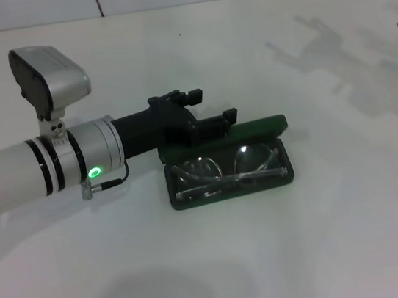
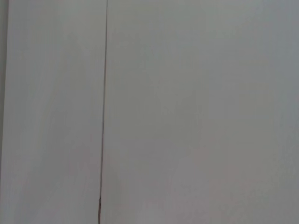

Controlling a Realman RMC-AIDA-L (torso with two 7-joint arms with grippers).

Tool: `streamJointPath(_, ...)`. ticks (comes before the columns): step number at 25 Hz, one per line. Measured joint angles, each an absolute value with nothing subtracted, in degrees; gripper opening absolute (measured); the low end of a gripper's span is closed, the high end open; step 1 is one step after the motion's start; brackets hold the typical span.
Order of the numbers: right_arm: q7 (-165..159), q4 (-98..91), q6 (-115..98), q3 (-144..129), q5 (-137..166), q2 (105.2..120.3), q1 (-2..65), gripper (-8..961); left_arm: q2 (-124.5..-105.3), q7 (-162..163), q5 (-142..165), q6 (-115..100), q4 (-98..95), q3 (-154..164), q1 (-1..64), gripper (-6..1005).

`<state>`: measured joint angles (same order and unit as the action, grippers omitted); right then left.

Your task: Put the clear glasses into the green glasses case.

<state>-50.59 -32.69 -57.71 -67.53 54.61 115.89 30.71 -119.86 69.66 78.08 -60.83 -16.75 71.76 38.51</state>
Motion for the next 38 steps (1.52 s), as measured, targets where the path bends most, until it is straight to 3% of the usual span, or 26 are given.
streamJointPath(38, -48.5, -29.61, -57.76, -68.25, 55.08, 115.82, 33.78, 843, -119.95, 62.9, 71.73, -69.29, -16.87, 73.59, 34.78, 858)
